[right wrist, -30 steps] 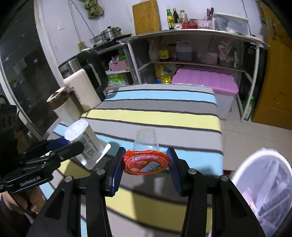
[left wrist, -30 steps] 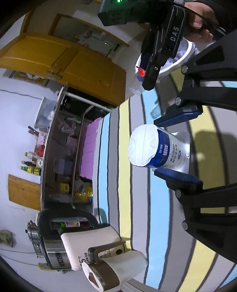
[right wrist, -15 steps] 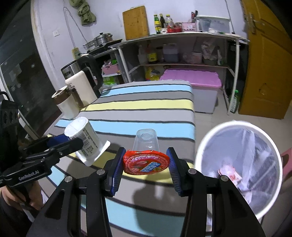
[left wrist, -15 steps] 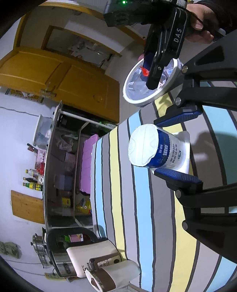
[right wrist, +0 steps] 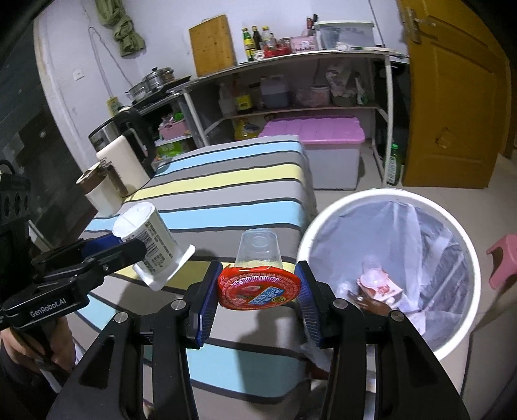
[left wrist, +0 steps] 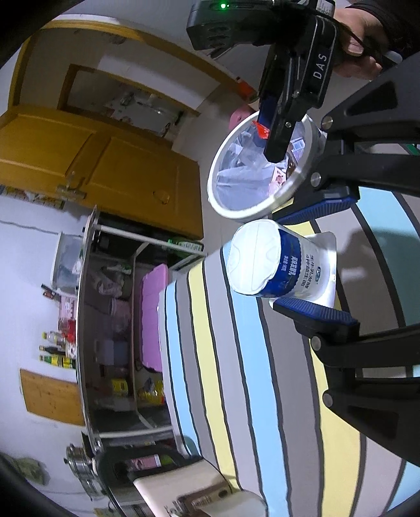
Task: Collect trash
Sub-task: 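Carry the yogurt cup and red-lidded cup over the bin and open both tools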
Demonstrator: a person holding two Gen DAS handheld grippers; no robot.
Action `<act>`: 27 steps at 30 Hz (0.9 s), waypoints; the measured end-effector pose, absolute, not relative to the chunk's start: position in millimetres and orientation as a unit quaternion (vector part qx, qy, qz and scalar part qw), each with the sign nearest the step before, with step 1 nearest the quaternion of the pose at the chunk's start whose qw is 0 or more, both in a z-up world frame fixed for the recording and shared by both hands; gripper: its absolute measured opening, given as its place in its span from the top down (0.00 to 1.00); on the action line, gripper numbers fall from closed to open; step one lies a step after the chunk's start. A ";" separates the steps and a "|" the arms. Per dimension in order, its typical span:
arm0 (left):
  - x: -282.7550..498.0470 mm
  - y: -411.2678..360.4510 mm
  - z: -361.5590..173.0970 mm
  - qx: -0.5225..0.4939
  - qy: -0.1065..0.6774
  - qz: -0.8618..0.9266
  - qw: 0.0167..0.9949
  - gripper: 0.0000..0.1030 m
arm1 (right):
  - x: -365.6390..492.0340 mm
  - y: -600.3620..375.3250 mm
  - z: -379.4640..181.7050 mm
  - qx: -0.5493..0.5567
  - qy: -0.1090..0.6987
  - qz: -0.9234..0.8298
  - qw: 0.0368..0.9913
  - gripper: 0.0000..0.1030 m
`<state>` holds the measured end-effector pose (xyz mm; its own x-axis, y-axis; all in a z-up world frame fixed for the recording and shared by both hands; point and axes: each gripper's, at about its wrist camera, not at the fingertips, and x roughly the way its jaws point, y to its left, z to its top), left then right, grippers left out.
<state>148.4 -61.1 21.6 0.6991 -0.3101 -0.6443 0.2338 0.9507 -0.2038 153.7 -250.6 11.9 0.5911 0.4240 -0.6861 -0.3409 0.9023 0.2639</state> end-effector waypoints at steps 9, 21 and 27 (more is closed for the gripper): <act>172.8 -108.7 16.1 -0.037 0.361 -0.198 0.910 0.54 | 159.5 -295.2 2.2 0.074 0.404 0.169 0.896 0.54; 203.7 -174.2 -1.7 -0.023 0.375 -0.256 0.891 0.54 | 168.0 -350.0 -18.4 0.093 0.422 0.107 0.895 0.54; 216.5 -196.0 -12.7 -0.021 0.386 -0.275 0.881 0.54 | 173.5 -366.2 -29.1 0.102 0.433 0.089 0.891 0.54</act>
